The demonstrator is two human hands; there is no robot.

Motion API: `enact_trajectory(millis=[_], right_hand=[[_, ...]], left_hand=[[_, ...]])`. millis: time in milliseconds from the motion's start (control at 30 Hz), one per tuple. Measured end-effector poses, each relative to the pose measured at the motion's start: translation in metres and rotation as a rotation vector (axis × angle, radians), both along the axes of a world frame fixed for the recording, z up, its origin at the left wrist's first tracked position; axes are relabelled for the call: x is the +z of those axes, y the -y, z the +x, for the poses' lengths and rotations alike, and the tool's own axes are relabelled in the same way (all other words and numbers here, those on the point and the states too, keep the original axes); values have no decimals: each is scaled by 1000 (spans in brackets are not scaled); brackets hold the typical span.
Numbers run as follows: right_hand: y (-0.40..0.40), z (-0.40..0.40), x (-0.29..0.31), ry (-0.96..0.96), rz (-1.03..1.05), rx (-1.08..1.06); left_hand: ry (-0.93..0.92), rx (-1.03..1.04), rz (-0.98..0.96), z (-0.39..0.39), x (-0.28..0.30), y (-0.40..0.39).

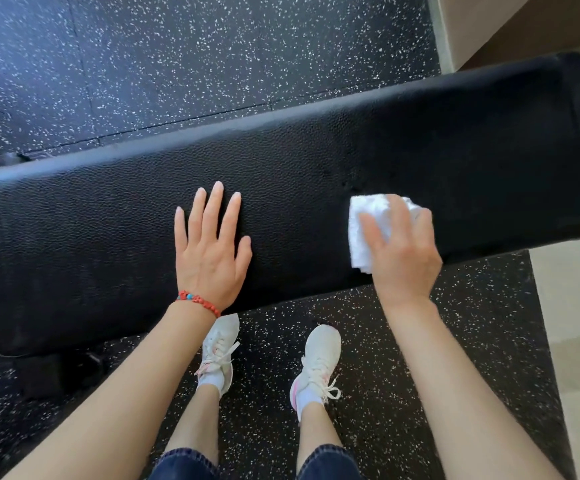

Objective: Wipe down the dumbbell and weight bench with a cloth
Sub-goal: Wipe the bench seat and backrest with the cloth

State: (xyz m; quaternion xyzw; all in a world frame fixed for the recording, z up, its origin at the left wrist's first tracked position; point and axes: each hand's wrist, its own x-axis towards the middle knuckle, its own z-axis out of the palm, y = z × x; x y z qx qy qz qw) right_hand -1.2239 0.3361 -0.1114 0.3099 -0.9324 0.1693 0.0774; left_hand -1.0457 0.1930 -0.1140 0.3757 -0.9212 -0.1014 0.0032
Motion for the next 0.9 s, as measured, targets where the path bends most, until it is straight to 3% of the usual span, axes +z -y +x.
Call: enact_trajectory(millis=[200,467,600,733,900], right_hand=[[9,0,2,127,-18,-3],[89,-59,4,120,34,54],[64,-34,2,10,-47,104],[38,-11,1,37,-7,211],[93,-43,2,-13,-41,272]], left_hand=[[-72,68,8,-21,6,-12],[-41,78,-28,-61,-6,-20],[-57,74,-34,-59,-7,-20],[-45,73,-50,-59,-7,-20],[-30,74,-69,-60,-9,-20]])
